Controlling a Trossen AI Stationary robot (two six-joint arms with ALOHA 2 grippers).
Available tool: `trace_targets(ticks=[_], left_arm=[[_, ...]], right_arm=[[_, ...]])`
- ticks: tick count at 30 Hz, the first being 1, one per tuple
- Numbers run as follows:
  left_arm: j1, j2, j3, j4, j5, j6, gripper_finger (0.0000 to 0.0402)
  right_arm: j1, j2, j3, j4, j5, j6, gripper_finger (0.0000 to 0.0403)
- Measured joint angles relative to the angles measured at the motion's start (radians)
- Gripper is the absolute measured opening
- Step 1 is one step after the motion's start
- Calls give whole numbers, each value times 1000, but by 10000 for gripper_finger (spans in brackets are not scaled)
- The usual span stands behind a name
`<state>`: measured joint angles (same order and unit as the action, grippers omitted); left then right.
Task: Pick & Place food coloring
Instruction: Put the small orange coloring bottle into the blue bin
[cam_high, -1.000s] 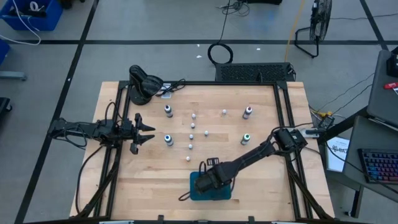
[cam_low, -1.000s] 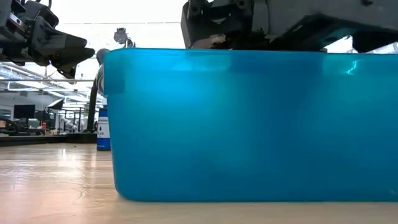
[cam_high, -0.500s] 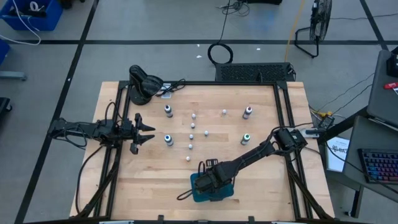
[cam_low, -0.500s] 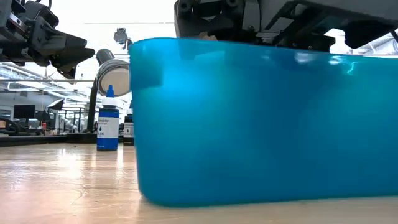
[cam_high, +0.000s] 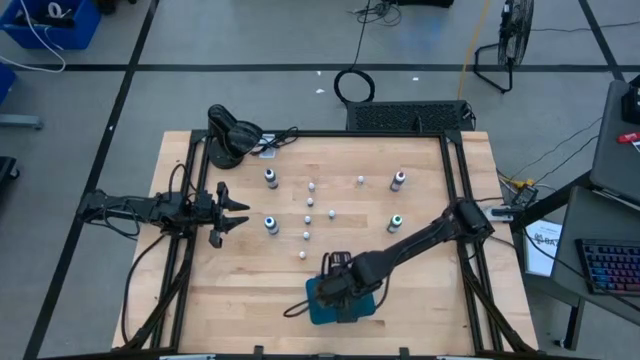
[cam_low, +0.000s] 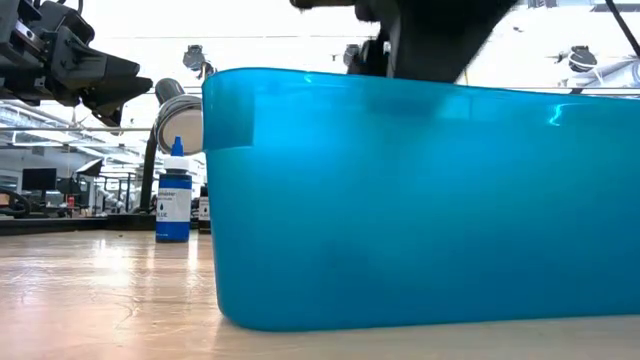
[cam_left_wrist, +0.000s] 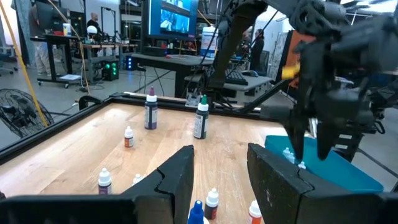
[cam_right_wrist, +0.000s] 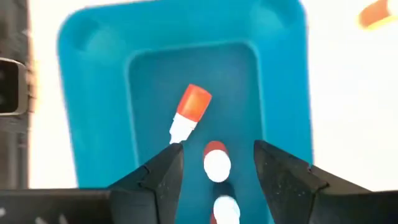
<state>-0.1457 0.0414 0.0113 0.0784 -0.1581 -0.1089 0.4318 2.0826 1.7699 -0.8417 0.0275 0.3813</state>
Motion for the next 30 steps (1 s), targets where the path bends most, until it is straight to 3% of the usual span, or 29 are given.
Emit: trace_targets(ticks=[10, 18, 27, 30], left_arm=[[0, 0, 0, 0, 0, 0, 152], [0, 0, 0, 0, 0, 0, 152], [0, 0, 0, 0, 0, 0, 152], [0, 0, 0, 0, 0, 0, 152]], right_arm=[[-120, -157, 1, -124, 185, -7, 193], [-372, -193, 1, -316, 186, -30, 215], [-645, -193, -2, -313, 174, -79, 217], [-706, -193, -38, -284, 112, -70, 216]])
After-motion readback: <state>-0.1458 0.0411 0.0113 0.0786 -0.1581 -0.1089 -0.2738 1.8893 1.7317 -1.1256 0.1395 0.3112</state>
